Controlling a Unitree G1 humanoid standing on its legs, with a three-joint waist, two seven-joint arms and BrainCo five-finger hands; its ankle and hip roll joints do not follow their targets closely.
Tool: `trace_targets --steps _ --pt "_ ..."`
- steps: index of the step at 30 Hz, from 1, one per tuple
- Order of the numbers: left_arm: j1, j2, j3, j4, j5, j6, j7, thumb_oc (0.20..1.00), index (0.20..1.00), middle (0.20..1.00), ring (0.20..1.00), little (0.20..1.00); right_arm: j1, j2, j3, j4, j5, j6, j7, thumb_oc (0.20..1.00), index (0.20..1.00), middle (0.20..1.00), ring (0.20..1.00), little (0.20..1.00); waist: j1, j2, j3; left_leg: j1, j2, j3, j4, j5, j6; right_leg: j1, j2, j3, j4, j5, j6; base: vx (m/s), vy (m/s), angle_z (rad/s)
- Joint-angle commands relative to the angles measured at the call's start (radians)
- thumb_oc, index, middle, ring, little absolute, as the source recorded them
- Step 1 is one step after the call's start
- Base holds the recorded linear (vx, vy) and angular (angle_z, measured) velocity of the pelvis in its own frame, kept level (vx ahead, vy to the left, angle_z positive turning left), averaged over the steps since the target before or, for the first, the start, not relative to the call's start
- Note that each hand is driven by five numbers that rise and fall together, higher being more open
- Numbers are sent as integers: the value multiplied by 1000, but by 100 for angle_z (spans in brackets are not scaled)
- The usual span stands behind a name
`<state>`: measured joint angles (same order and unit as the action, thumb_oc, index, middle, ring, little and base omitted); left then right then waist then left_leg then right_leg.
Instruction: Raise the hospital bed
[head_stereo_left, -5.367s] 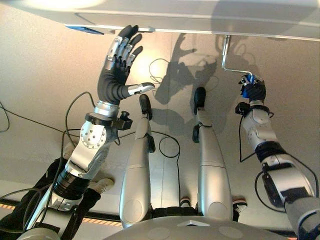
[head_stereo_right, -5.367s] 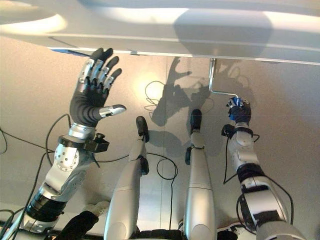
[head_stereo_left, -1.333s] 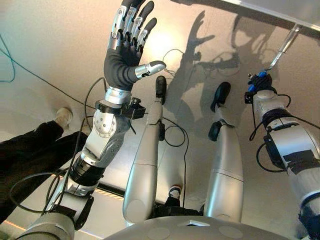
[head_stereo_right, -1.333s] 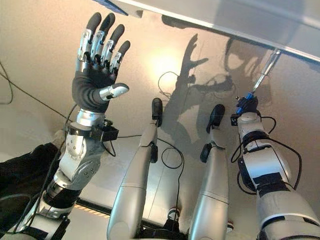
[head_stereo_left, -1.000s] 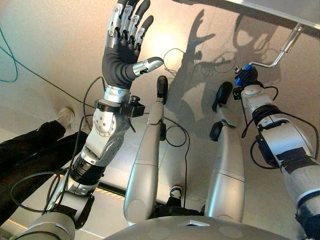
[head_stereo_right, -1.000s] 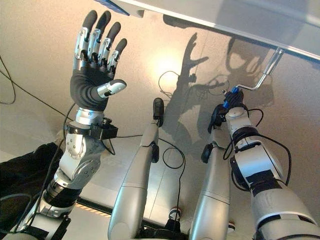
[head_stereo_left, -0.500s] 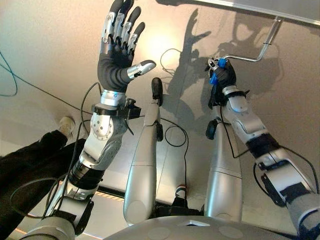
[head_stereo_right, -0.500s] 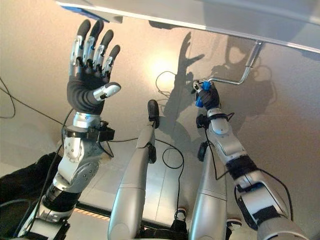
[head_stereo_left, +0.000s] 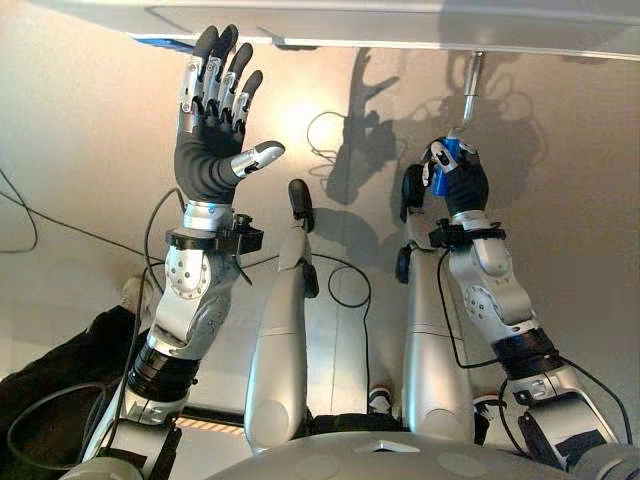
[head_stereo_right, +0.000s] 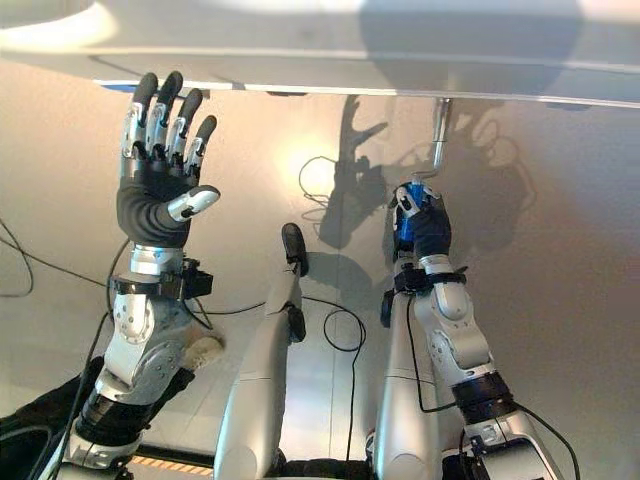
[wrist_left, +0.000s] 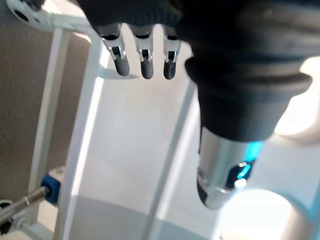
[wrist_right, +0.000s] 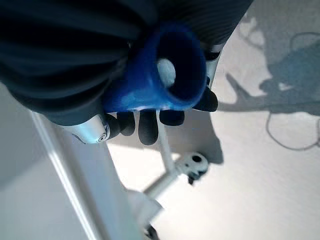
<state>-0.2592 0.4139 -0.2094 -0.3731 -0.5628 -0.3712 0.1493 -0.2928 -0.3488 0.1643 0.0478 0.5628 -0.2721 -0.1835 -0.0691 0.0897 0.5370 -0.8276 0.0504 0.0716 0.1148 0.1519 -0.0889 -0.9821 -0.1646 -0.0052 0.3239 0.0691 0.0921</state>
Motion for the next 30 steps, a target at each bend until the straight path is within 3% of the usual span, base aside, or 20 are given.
trace_targets --steps 1,6,8,13,16,17,18,20,22,23,24,26,30 --pt "26 41 62 -105 -3 -58 -27 1000 1000 1000 1000 1000 -37 -10 -232 -162 48 -228 -96 200 200 200 200 200 -21 -57 -17 30 -31 1 79 -97 2 92 25 -18 -119 35 74 7 -124 -12" --pt "33 36 84 -118 -12 -56 -34 1000 1000 1000 1000 1000 -14 -26 -329 -123 27 -253 -168 200 200 200 200 200 -36 -71 -17 55 -18 0 59 -92 -4 96 43 -15 -110 25 69 7 -77 -6" --pt "40 40 90 -122 -15 -58 -32 1000 1000 1000 1000 1000 -14 -62 -376 -25 -24 -246 -249 200 200 200 200 200 -35 -72 -17 69 -14 -4 55 -100 -4 104 48 -14 -104 13 69 8 -57 -2" --pt "52 59 71 -143 -27 -60 -30 1000 1000 1000 1000 1000 -51 -168 -402 259 -102 -172 -376 200 200 200 200 200 -22 -63 -17 64 -12 -12 57 -99 -4 98 48 -20 -92 6 63 2 -17 0" --pt "46 89 22 -155 -44 -58 -35 1000 1000 1000 1000 1000 -138 -283 -344 589 -76 -86 -370 200 200 200 200 200 -1 -54 -17 56 -15 -20 63 -99 -2 92 44 -27 -78 1 60 -4 1 4" --pt "42 87 24 -155 -44 -58 -35 1000 1000 1000 1000 1000 -151 -289 -340 601 -71 -90 -366 200 200 200 200 200 -3 -53 -17 46 -15 -20 62 -92 -2 84 44 -27 -81 10 59 -2 3 6" --pt "32 102 -5 -157 -58 -57 -37 1000 1000 1000 1000 1000 -214 -338 -275 777 -40 -41 -327 200 200 200 200 200 11 -44 -17 44 -17 -26 70 -99 -5 85 40 -34 -69 -4 58 -5 -3 6" --pt "25 105 -15 -152 -64 -54 -39 1000 1000 1000 1000 1000 -247 -365 -235 880 -37 -15 -291 200 200 200 200 200 16 -37 -17 38 -17 -31 72 -99 -5 82 38 -38 -64 -8 56 -1 -8 6" --pt "-7 114 -58 -137 -75 -49 -41 1000 1000 1000 1000 1000 -363 -401 -133 1122 -32 70 -202 200 200 200 200 200 43 -22 -17 20 -22 -45 83 -98 -4 71 32 -50 -44 -16 53 -14 -2 8" --pt "-8 112 -56 -136 -74 -49 -41 1000 1000 1000 1000 1000 -371 -404 -128 1130 -30 69 -198 200 200 200 200 200 41 -21 -17 18 -22 -45 84 -98 -4 69 32 -51 -43 -16 53 -14 7 13" --pt "-29 115 -77 -129 -73 -42 -44 1000 1000 1000 1000 1000 -424 -407 -74 1226 -45 118 -155 200 200 200 200 200 60 -10 -17 -4 -28 -55 103 -100 -1 54 25 -56 -25 -21 50 -10 -4 12" --pt "-46 110 -94 -119 -80 -38 -50 1000 1000 1000 1000 1000 -479 -411 -27 1302 -85 154 -127 200 200 200 200 200 78 8 -17 -26 -38 -65 117 -102 3 39 14 -62 -8 -27 51 -17 4 14" --pt "-65 91 -104 -118 -82 -34 -55 1000 1000 1000 1000 1000 -536 -367 16 1352 -127 189 -104 200 200 200 200 200 105 38 -17 -62 -52 -79 144 -106 10 13 1 -69 18 -36 51 -4 33 21"
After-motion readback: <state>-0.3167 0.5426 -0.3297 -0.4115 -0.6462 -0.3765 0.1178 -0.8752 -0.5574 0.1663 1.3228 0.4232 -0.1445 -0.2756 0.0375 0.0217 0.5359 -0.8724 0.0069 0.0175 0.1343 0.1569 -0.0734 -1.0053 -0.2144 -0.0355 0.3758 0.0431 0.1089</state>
